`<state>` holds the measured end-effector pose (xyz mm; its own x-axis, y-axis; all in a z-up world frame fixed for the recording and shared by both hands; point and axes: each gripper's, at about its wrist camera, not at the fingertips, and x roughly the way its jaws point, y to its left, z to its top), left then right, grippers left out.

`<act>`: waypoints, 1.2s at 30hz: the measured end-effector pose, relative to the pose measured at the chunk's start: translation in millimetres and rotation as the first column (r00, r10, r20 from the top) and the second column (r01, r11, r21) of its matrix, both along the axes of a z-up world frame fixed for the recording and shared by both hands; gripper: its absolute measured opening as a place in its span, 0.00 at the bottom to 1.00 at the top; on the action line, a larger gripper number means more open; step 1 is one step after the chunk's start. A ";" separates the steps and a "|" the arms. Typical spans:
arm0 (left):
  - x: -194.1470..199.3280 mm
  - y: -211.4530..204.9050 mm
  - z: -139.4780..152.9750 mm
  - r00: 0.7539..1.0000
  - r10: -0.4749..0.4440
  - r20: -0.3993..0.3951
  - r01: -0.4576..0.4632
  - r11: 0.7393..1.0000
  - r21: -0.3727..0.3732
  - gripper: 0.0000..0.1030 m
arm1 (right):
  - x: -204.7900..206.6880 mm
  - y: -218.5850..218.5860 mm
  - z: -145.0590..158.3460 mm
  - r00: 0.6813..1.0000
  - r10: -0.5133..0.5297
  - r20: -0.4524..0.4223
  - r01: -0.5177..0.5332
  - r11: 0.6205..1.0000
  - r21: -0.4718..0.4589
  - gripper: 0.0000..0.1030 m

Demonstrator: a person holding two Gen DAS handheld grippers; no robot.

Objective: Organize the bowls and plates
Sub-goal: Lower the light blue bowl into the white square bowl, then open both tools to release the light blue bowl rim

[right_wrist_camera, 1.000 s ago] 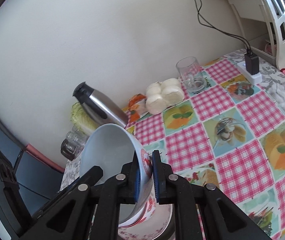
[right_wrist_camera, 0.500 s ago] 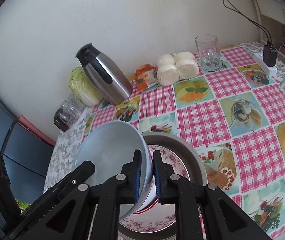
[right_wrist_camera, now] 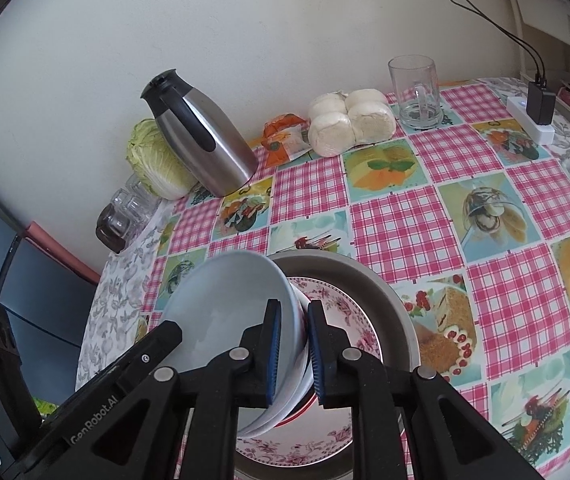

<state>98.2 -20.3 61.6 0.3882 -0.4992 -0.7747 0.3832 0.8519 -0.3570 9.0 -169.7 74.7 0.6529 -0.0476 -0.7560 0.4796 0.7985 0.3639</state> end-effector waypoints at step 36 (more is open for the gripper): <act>-44.1 70.0 2.0 0.983 0.122 0.135 -0.141 0.980 0.144 0.97 | -66.8 24.7 2.3 0.999 0.014 0.032 -0.007 0.982 -0.188 1.00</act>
<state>54.1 49.7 63.6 0.5409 -0.3176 -0.7788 0.2975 0.9384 -0.1760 -57.8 -145.0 77.0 0.6789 -0.1800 -0.7118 0.4609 0.8592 0.2223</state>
